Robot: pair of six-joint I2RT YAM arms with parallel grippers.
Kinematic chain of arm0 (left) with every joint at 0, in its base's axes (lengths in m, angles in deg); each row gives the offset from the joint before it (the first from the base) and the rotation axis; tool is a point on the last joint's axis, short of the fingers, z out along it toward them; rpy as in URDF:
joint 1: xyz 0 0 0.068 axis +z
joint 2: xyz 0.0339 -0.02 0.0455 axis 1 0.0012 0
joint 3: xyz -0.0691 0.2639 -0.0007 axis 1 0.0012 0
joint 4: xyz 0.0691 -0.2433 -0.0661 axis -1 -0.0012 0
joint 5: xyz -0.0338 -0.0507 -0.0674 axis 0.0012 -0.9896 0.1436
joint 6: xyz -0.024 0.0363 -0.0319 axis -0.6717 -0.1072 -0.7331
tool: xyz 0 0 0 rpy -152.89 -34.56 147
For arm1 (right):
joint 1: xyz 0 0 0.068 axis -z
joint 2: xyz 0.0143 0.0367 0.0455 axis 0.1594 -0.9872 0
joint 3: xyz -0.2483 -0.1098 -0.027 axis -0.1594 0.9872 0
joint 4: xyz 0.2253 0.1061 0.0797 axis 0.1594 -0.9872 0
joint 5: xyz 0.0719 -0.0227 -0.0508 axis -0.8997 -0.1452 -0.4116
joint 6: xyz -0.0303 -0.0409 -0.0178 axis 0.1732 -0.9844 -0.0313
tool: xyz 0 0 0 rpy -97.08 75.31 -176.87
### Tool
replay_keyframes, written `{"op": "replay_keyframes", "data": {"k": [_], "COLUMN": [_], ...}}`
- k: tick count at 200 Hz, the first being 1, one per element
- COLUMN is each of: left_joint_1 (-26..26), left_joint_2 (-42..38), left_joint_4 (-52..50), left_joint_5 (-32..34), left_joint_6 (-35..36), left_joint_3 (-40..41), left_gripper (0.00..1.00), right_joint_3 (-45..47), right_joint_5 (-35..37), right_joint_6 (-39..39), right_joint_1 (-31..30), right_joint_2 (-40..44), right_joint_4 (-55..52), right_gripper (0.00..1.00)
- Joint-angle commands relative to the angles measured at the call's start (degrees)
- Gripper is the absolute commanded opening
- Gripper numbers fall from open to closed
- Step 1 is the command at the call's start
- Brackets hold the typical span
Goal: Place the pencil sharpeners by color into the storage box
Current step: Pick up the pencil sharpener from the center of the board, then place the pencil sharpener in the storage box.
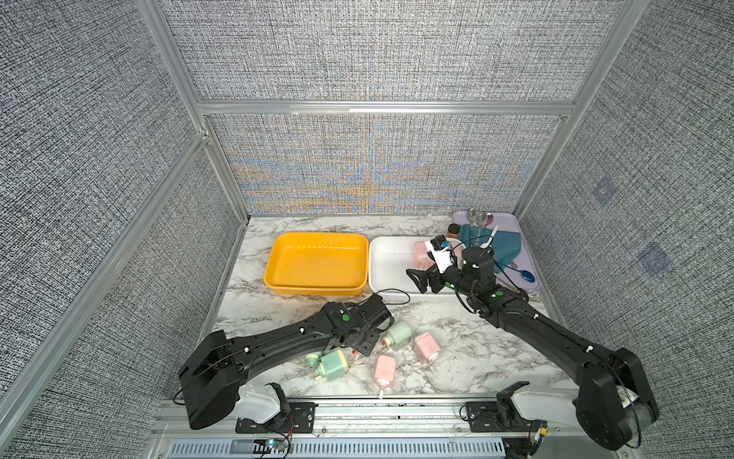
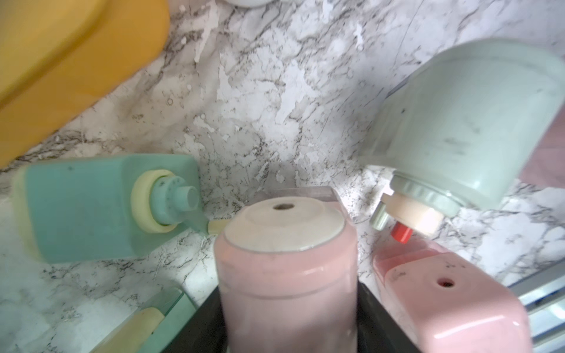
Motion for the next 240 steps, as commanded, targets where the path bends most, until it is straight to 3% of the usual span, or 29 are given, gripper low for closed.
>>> {"op": "replay_keyframes", "data": {"k": [1, 50, 127, 161, 183, 240], "left_joint_1": [0.5, 1.6, 4.7, 6.1, 7.0, 8.7], "left_joint_2": [-1.2, -0.8, 1.2, 4.9, 8.1, 17.7], "left_joint_4": [-0.6, -2.5, -2.1, 0.2, 2.2, 6.0], "left_joint_5": [1.6, 2.8, 4.3, 7.1, 6.4, 5.4], "left_joint_6": [1.0, 0.7, 0.1, -0.1, 0.9, -1.5], "left_joint_3": [-1.2, -4.4, -14.3, -19.7, -23.2, -32.0], "left_gripper": [0.0, 0.0, 0.0, 0.0, 0.0, 0.0], "right_joint_3": [-0.2, -0.1, 2.4, 2.9, 5.2, 6.9], "right_joint_5": [0.2, 1.4, 13.7, 15.0, 13.0, 16.9], "right_joint_6": [0.8, 1.6, 7.2, 10.4, 14.4, 24.3], "right_joint_1": [-0.1, -0.1, 0.1, 0.2, 0.4, 1.0], "right_joint_2": [0.0, 0.5, 0.9, 1.1, 2.3, 4.1], "right_joint_4": [2.6, 3.3, 4.7, 5.0, 7.9, 8.2], "right_gripper": [0.98, 0.99, 0.99, 0.99, 0.99, 0.99]}}
